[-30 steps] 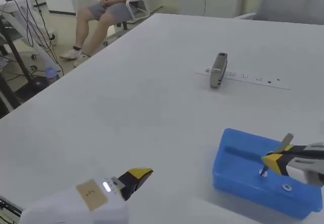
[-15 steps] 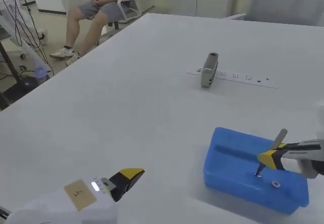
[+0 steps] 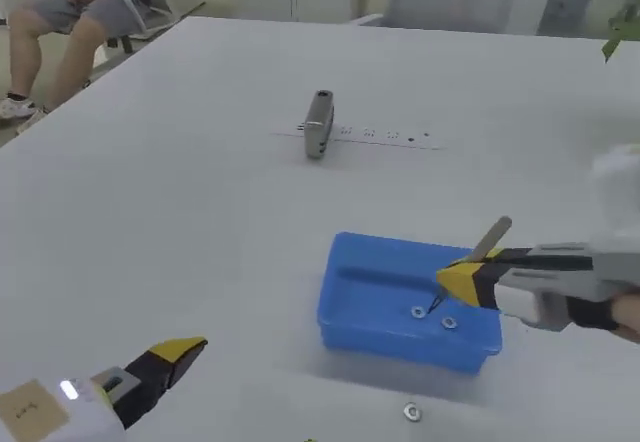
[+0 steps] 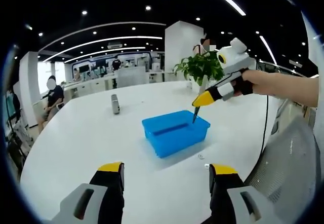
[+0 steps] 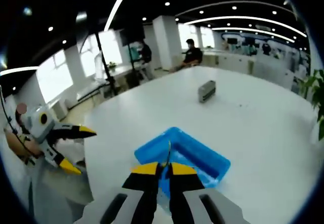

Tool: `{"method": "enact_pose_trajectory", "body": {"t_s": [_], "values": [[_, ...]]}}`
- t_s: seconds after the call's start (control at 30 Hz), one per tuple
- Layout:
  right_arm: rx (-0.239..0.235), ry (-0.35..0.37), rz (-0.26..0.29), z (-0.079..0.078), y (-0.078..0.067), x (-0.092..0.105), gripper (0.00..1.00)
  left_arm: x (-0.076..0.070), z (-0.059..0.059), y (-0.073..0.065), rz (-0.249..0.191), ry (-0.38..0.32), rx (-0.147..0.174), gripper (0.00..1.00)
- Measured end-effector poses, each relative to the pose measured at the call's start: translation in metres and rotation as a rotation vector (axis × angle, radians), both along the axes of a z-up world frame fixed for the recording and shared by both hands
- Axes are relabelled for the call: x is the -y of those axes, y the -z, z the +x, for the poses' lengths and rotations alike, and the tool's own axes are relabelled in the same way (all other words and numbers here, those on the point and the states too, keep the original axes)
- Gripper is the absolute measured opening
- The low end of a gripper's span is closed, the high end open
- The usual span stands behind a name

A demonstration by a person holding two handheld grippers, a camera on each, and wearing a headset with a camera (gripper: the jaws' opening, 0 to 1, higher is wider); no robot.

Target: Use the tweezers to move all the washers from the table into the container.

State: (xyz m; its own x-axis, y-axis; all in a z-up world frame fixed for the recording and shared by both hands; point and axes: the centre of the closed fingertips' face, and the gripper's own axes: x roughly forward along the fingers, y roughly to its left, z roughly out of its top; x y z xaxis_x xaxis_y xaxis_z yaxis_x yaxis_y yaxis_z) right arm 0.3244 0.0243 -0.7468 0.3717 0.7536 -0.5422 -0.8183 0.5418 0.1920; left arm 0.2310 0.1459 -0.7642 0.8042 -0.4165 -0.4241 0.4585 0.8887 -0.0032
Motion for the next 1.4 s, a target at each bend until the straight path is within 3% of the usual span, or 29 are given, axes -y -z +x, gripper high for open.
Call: {"method": "enact_pose_trajectory", "body": {"t_s": [0.07,0.23,0.47,0.77,0.97,1.1,1.17,1.4], "values": [[-0.006,-0.002,-0.001,-0.018,0.004,0.0,0.03,-0.001,0.001,-0.003,-0.015,-0.005,0.012,0.68],[-0.096,-0.008,-0.027,-0.057,0.035,-0.003,0.03,0.0,0.002,-0.005,-0.025,-0.003,0.021,0.68],[-0.161,-0.04,-0.052,-0.081,0.065,-0.01,0.04,-0.005,0.003,-0.007,-0.031,-0.026,0.034,0.68],[-0.152,-0.096,-0.103,-0.08,0.076,-0.015,0.04,-0.007,0.003,-0.006,-0.011,-0.028,0.036,0.68],[-0.166,-0.107,-0.092,-0.081,0.075,-0.018,0.04,-0.009,0.004,-0.006,-0.018,-0.041,0.034,0.68],[-0.159,-0.117,-0.084,-0.083,0.074,-0.021,0.04,-0.009,0.004,-0.006,-0.02,-0.044,0.033,0.68],[-0.139,-0.133,-0.111,-0.085,0.078,-0.02,0.04,-0.009,0.003,-0.006,-0.02,-0.045,0.033,0.68],[-0.123,-0.143,-0.093,-0.089,0.075,-0.02,0.04,-0.007,0.002,-0.004,-0.024,-0.034,0.021,0.68]]}}
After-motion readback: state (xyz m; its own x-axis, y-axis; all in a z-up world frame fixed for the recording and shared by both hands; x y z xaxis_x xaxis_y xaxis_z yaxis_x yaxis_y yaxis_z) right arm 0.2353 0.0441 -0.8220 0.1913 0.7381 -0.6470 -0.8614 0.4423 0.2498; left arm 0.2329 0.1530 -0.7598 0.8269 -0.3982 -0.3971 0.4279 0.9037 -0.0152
